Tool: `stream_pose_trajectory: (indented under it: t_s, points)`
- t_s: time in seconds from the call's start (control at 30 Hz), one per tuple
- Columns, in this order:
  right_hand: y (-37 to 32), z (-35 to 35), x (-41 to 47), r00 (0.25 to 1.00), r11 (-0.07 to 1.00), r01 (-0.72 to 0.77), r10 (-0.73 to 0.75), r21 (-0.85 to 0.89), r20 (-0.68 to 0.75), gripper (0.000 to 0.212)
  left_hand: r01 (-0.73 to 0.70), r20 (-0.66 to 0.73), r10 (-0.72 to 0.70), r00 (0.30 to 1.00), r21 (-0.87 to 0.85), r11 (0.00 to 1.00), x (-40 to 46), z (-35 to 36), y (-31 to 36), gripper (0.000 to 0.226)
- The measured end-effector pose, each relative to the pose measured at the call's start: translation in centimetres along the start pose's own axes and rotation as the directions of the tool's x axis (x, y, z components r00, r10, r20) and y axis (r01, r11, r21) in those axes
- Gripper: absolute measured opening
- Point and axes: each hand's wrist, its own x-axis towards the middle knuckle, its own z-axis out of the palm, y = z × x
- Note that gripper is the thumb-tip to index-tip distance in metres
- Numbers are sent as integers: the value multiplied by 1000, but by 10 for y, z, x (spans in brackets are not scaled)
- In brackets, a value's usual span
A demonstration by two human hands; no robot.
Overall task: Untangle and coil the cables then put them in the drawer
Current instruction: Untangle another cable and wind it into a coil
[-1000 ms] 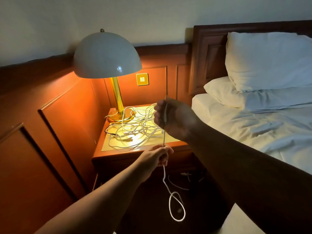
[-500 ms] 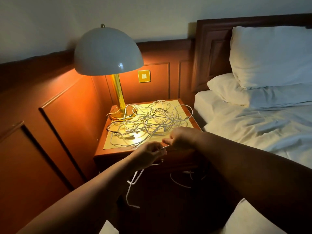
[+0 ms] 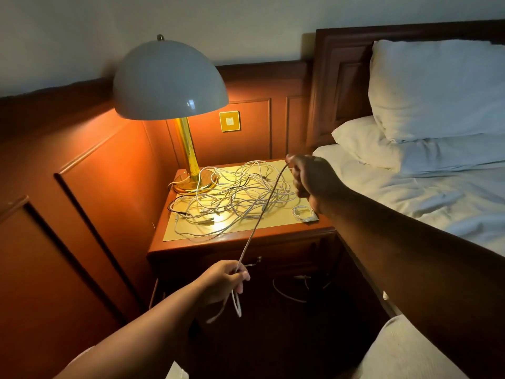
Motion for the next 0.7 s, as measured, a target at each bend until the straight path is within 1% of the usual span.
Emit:
stream_pose_trajectory:
  t_s: [0.07,0.17,0.3,0.37,0.4,0.5,0.57,0.7]
  points:
    - [-4,-2,2,995,994,34,-23,101,-101,41,18,52,-20,998,49,999,0,2,-7,16]
    - [-6,-1,5,978,985,97,-67,142,-199,43,6,100,-18,995,119,993,1,-1,-18,18]
    - [-10,4,5,963,972,150,-102,181,-249,44,26,51,-38,998,217,976,6,-10,-27,15]
    - [-13,6,6,956,967,169,-113,192,-270,44,51,40,-65,997,283,958,9,-12,-30,12]
    - [-13,7,5,953,967,172,-116,186,-280,44,72,36,-86,996,295,953,10,-13,-30,14]
    - [-12,11,4,944,966,173,-108,191,-311,44,143,45,-156,987,215,966,17,-16,-32,22]
    - [-13,12,2,939,960,174,-95,218,-329,44,167,40,-176,983,173,971,20,-18,-34,29]
    - [-14,12,1,940,958,176,-96,227,-327,45,213,11,-217,976,136,968,23,-20,-39,28]
